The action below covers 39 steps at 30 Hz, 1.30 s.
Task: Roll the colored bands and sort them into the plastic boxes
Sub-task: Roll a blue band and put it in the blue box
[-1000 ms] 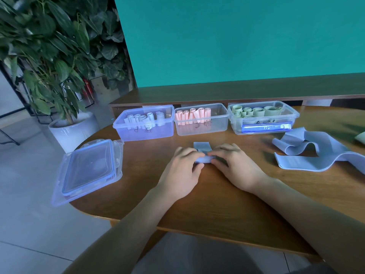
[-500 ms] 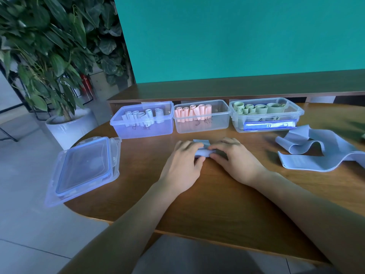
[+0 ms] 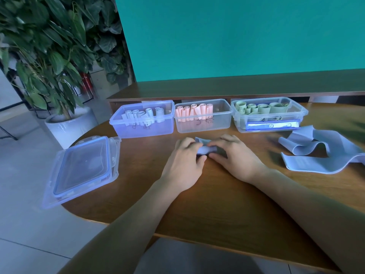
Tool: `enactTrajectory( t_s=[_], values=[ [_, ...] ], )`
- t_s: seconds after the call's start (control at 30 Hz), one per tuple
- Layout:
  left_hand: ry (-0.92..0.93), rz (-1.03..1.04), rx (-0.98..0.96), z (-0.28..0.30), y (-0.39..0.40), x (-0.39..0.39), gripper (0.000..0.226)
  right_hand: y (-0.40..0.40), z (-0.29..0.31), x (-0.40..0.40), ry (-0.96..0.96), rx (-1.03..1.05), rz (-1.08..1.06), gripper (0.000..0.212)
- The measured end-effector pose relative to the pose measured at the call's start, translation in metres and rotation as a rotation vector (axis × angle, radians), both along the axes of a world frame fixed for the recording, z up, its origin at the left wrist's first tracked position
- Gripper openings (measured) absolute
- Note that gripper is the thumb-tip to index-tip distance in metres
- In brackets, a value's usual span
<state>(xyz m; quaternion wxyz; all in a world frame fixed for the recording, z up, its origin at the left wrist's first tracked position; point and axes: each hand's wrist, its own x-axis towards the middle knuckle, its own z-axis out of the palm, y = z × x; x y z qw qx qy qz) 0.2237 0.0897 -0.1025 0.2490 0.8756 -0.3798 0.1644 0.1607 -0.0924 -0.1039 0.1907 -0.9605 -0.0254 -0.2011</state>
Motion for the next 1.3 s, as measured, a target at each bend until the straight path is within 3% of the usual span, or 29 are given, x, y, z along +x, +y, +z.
enactTrajectory(
  t_s=[0.3,0.7,1.0,1.3],
  values=[
    [-0.021,0.012,0.012,0.001,-0.003,0.006,0.038,-0.004,0.001,0.017,0.039,-0.022,-0.032,0.038],
    [-0.040,-0.007,-0.015,-0.002,-0.012,0.023,0.036,-0.007,0.000,0.026,-0.061,0.030,-0.018,0.023],
    [-0.072,-0.014,-0.015,-0.002,-0.019,0.036,0.025,-0.012,-0.002,0.043,0.026,0.007,-0.065,0.032],
    [0.027,0.014,0.010,-0.004,-0.026,0.062,0.041,-0.014,0.005,0.053,0.101,0.035,-0.034,0.040]
  ],
)
